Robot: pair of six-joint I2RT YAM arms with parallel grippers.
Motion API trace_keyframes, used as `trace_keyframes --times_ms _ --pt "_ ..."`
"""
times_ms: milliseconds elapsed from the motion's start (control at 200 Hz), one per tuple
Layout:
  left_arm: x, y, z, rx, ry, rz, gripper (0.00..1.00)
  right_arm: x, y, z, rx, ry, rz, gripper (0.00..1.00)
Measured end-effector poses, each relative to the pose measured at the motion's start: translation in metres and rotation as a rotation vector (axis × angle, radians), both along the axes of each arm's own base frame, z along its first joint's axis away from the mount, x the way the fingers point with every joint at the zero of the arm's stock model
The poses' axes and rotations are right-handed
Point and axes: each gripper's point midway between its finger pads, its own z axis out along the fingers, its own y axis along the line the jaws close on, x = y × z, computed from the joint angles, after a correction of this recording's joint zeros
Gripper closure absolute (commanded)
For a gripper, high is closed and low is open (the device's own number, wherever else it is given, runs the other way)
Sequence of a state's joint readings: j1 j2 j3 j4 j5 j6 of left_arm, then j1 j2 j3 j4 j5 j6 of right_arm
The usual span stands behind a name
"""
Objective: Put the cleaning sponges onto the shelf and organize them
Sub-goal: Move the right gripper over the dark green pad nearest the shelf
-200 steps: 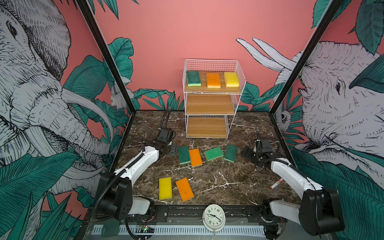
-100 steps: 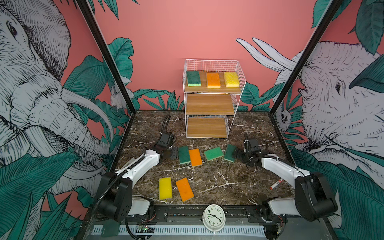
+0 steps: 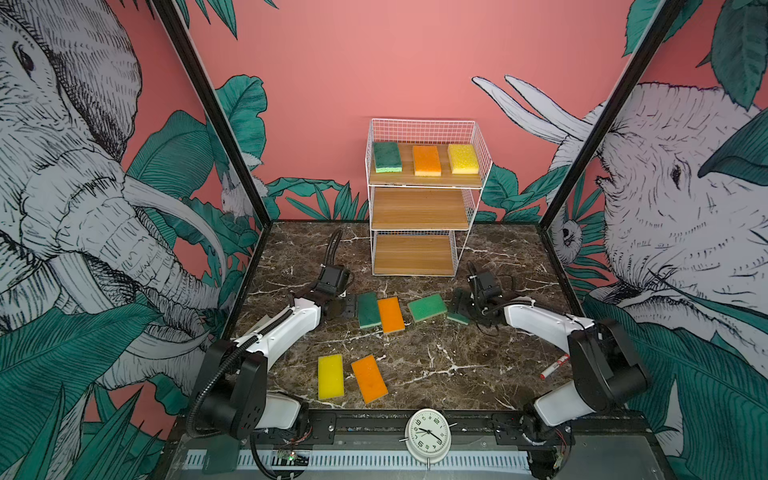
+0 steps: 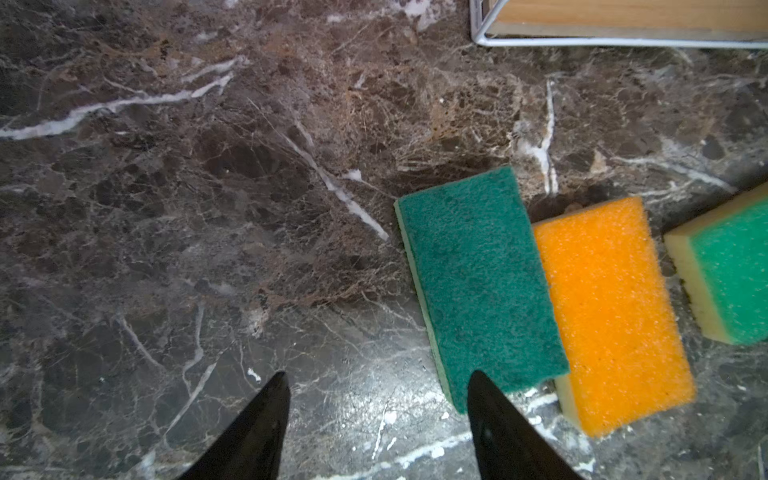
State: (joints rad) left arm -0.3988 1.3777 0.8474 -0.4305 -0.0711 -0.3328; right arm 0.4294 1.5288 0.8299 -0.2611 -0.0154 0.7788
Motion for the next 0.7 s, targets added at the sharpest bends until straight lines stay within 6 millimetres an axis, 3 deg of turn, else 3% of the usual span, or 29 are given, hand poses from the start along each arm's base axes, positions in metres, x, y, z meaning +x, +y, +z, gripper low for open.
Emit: trace_keyframes --times_ms 320,700 --pt "0.003 -0.002 -0.003 0.0 0.01 0.0 0.31 -0.014 0.007 -0.008 -0.03 0.044 0.037 0.1" --pt "0.005 -0.003 -0.002 -0.006 0.008 0.009 0.31 -0.015 0.005 -0.022 -0.082 0.086 0.054 0.1"
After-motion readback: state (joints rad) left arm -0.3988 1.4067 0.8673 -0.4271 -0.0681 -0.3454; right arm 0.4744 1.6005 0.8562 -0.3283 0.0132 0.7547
